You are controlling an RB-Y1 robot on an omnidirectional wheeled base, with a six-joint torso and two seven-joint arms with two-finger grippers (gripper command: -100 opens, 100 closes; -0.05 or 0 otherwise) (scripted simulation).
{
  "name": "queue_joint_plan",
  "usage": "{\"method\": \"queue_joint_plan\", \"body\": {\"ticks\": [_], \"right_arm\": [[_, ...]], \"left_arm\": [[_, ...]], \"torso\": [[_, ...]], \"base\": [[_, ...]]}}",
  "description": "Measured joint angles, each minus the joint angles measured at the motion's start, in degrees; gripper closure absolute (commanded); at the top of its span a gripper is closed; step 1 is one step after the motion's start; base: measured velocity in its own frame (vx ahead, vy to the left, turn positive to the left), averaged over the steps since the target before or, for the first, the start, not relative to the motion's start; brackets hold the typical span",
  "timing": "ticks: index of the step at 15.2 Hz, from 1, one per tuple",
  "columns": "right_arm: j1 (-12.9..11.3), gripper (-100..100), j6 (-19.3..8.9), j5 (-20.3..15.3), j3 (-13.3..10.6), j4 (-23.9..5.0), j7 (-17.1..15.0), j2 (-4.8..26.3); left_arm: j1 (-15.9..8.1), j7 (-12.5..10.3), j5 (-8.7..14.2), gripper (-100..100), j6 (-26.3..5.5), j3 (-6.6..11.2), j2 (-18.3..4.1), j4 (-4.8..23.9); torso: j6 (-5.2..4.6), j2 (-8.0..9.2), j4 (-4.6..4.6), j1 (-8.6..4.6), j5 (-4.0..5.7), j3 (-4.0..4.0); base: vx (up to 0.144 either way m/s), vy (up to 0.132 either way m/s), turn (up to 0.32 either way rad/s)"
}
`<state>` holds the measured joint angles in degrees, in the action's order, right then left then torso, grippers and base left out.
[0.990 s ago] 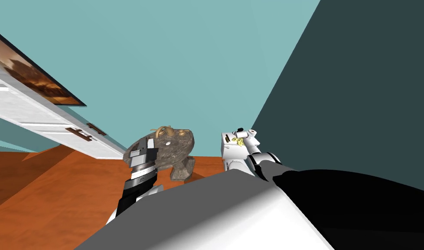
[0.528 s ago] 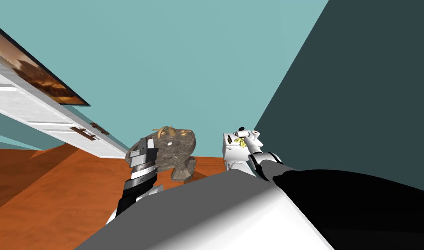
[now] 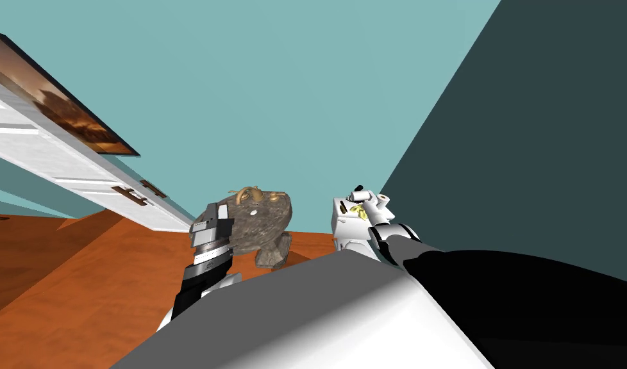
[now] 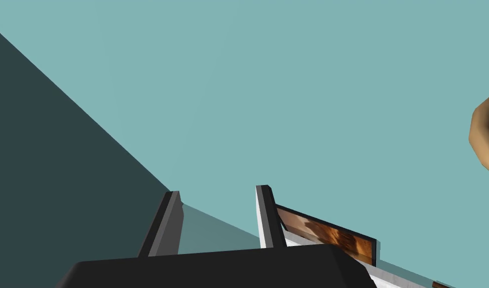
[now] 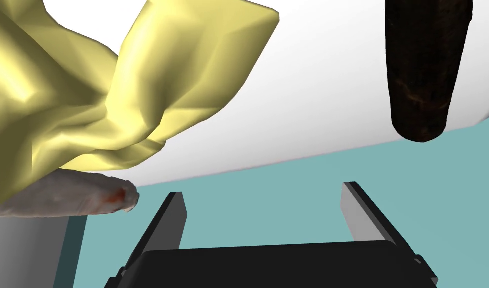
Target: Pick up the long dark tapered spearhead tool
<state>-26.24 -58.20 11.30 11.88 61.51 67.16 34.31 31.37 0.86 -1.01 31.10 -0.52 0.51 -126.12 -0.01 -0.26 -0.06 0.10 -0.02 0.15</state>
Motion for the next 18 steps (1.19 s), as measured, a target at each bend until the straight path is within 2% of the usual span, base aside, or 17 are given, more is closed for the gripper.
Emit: {"method": "queue_joint_plan", "body": {"ticks": [13, 18], "right_arm": [[-0.4, -100, -12.8, 3.8, 0.7, 1.9, 8.5, 1.9], [-0.9, -100, -17.3, 5.3, 0.6, 1.7, 11.6, 2.5]], "left_arm": [[0.0, 0.0, 0.0, 0, 0.0, 0.0, 0.0, 0.0], [0.0, 0.0, 0.0, 0, 0.0, 0.0, 0.0, 0.0]], "torso": [[0.01, 0.03, 0.01, -0.05, 0.01, -0.02], [0.0, 0.05, 0.01, -0.09, 0.02, -0.03]], "base": [[0.027, 0.014, 0.038], [0.021, 0.001, 0.038]]}}
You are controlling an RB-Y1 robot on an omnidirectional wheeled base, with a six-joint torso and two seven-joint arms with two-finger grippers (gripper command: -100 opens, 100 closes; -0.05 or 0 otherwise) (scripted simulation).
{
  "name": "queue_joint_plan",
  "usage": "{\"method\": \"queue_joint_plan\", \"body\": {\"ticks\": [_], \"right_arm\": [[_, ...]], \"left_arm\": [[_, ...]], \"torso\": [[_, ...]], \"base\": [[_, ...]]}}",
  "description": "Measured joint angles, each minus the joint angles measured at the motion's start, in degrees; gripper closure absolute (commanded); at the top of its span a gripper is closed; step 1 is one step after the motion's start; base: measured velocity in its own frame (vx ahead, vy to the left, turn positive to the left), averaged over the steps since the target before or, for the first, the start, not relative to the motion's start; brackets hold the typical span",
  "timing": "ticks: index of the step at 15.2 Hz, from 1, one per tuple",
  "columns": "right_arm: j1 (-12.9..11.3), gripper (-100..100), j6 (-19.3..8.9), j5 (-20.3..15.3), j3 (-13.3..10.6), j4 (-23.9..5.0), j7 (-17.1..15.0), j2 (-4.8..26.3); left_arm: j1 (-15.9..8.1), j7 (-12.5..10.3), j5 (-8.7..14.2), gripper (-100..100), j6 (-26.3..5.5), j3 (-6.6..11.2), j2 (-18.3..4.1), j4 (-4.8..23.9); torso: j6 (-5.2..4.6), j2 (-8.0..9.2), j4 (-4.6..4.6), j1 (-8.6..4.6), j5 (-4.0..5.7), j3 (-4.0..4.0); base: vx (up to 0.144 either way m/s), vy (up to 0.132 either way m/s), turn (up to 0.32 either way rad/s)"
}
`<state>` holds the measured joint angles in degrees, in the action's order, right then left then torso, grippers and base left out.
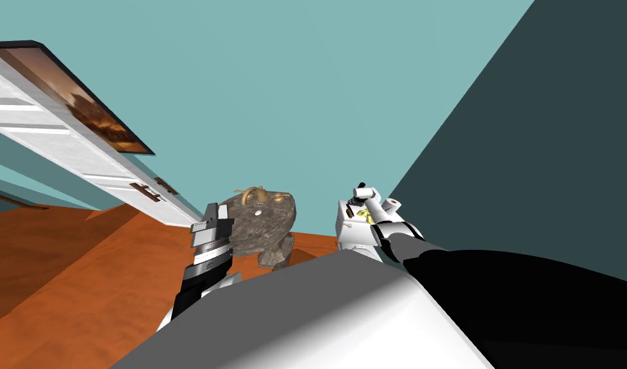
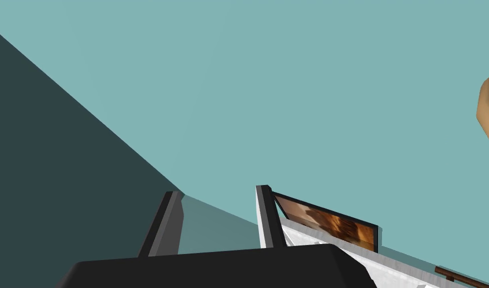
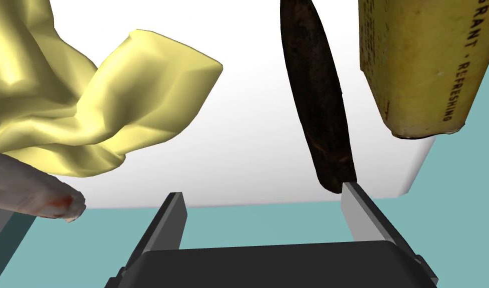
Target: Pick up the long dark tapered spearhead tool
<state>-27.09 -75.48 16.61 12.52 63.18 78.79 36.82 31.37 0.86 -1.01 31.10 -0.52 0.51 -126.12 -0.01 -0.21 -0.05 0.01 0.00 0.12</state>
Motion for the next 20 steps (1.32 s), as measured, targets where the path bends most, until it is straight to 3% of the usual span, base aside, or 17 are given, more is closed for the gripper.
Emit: {"method": "queue_joint_plan", "body": {"ticks": [20], "right_arm": [[-0.1, -100, -19.3, 6.6, -0.4, 2.8, 11.4, 2.2]], "left_arm": [[0.0, 0.0, 0.0, 0, 0.0, 0.0, 0.0, 0.0]], "torso": [[0.0, 0.06, 0.01, -0.05, 0.01, -0.03]], "base": [[0.013, -0.007, 0.038]]}}
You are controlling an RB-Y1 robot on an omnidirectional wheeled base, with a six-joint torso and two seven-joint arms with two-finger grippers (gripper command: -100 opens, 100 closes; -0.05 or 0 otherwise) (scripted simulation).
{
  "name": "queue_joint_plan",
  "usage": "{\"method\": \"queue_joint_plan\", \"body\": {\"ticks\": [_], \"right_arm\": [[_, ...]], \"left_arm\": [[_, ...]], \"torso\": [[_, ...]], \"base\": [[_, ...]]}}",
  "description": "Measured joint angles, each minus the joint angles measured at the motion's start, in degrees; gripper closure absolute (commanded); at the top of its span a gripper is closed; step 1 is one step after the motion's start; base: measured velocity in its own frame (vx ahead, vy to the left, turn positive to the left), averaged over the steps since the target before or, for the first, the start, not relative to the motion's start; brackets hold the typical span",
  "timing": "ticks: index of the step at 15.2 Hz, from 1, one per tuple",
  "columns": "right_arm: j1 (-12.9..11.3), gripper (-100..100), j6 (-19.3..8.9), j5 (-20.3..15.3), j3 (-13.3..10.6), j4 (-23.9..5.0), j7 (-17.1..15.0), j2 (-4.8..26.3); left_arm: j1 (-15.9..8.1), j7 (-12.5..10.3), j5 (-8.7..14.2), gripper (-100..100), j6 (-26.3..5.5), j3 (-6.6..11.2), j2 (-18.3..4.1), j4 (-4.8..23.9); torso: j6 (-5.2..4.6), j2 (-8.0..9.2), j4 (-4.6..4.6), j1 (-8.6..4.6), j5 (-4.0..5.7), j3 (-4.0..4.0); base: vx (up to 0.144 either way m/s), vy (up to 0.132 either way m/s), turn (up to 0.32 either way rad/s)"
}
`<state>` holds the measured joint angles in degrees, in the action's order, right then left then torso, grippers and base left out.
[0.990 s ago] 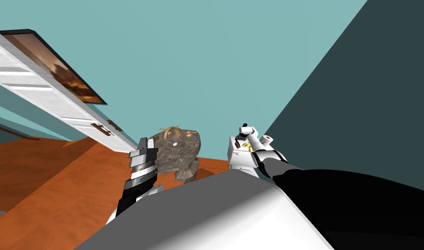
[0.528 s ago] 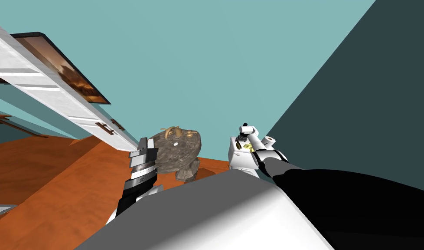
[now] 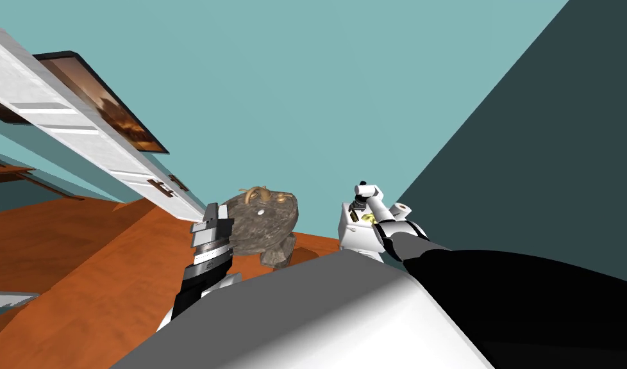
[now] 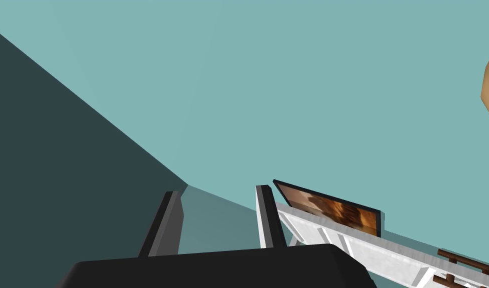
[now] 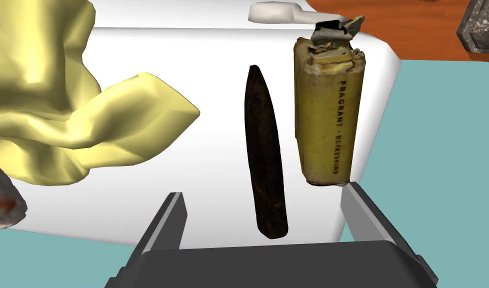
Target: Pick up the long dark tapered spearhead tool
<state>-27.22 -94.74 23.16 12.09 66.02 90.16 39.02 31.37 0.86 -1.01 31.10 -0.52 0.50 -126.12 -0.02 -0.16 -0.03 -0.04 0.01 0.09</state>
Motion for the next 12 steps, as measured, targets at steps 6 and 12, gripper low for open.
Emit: {"method": "queue_joint_plan", "body": {"ticks": [6, 12], "right_arm": [[0.4, -100, -0.1, 0.3, -0.8, -0.8, 0.5, -0.7], [0.5, 100, 0.9, 0.1, -1.1, -1.3, 0.1, -1.1]], "left_arm": [[0.0, 0.0, 0.0, 0, 0.0, 0.0, 0.0, 0.0], [0.0, 0.0, 0.0, 0, 0.0, 0.0, 0.0, 0.0]], "torso": [[-0.01, 0.1, 0.01, -0.16, 0.04, -0.05], [-0.07, 0.07, 0.0, -0.12, 0.07, -0.04]], "base": [[-0.01, -0.032, 0.032], [-0.003, -0.007, 0.006]]}}
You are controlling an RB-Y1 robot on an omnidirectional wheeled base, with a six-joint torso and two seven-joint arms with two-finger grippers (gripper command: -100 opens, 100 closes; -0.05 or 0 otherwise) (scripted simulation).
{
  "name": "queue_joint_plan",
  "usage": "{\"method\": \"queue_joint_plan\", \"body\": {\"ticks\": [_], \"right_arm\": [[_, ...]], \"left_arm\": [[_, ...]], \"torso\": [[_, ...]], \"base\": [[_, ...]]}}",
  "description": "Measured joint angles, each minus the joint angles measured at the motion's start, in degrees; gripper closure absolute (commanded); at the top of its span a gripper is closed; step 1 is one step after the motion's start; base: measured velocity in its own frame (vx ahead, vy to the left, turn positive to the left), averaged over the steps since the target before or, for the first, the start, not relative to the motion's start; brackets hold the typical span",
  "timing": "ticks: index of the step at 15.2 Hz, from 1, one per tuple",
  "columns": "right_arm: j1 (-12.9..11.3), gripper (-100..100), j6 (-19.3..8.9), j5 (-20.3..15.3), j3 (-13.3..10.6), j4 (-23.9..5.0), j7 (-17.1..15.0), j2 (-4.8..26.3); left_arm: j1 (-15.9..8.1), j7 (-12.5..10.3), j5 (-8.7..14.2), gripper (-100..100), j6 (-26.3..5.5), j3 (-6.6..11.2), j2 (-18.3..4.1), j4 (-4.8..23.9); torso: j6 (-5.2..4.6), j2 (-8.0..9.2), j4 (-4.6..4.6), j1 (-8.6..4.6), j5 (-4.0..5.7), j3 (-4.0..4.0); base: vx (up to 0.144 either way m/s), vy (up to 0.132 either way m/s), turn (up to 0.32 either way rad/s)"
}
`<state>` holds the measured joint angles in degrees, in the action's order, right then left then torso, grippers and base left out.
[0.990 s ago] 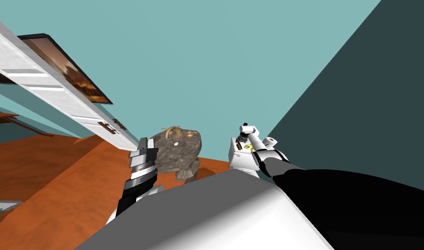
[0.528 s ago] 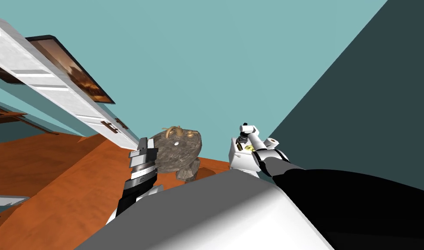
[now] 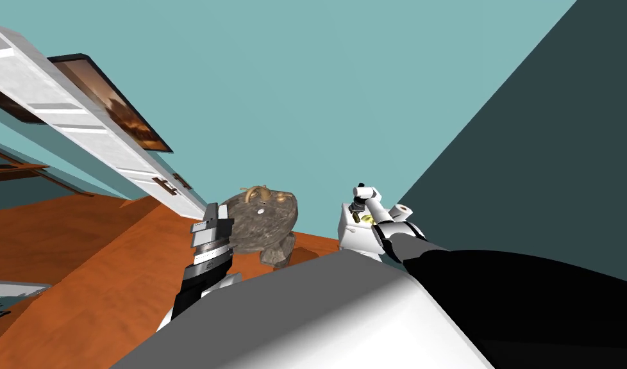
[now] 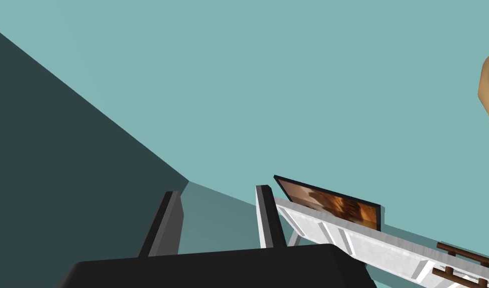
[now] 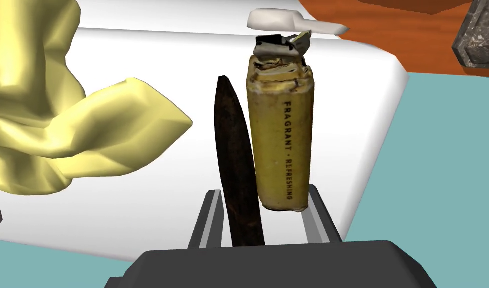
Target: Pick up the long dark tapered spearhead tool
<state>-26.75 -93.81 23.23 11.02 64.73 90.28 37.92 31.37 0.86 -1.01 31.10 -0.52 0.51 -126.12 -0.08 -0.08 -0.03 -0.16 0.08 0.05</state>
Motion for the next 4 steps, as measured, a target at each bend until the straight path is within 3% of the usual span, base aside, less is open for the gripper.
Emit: {"method": "queue_joint_plan", "body": {"ticks": [4], "right_arm": [[-0.9, 100, -1.8, 0.4, 0.7, 0.3, 0.9, 1.1]], "left_arm": [[0.0, 0.0, 0.0, 0, 0.0, 0.0, 0.0, 0.0]], "torso": [[0.0, -0.06, 0.04, 0.26, -0.1, 0.01]], "base": [[0.02, 0.041, -0.053]]}}
